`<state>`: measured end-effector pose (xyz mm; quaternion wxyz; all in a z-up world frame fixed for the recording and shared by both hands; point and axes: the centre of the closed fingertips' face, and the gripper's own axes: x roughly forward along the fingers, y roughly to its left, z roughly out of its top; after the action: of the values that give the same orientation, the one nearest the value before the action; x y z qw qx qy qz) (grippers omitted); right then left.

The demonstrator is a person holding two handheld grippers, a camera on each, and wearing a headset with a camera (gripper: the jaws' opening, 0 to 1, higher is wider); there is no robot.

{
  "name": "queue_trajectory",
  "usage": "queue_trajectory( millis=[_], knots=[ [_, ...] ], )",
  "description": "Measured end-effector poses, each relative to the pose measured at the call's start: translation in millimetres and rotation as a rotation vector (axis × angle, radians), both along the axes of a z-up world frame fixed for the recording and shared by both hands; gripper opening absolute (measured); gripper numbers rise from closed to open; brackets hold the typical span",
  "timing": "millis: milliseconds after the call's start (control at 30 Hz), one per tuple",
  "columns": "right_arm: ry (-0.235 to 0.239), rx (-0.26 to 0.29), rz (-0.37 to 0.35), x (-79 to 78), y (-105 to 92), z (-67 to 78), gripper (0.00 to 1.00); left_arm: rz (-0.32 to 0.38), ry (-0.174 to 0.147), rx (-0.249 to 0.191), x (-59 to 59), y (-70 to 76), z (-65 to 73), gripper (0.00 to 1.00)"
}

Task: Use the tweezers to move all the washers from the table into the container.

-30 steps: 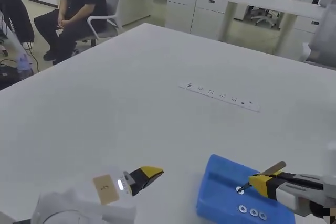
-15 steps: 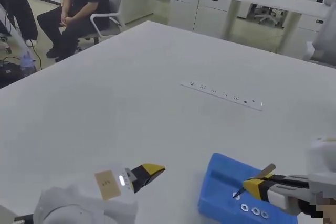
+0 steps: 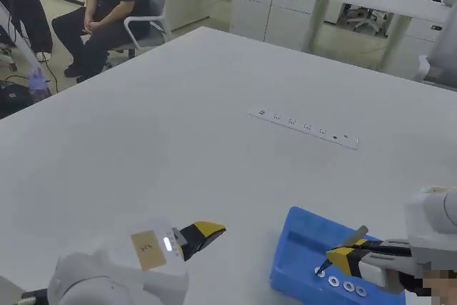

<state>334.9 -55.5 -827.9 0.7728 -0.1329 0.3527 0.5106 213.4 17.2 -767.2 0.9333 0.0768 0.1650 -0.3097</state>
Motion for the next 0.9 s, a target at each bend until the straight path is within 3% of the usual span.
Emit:
queue_trajectory(
  millis=[533,633,900],
  knots=[
    [-0.022,-0.021,0.023,-2.3,2.8,-4.8,0.04,-0.001,0.004,0.002,0.3,0.1,-2.5,0.74],
    [-0.028,-0.010,0.018,-2.1,2.4,-1.6,0.03,-0.001,0.004,0.005,0.1,0.2,-2.5,0.74],
    [-0.059,0.049,0.014,-12.3,3.2,25.0,0.03,-0.006,0.005,0.006,-0.4,-0.5,-2.4,0.74]
  ],
)
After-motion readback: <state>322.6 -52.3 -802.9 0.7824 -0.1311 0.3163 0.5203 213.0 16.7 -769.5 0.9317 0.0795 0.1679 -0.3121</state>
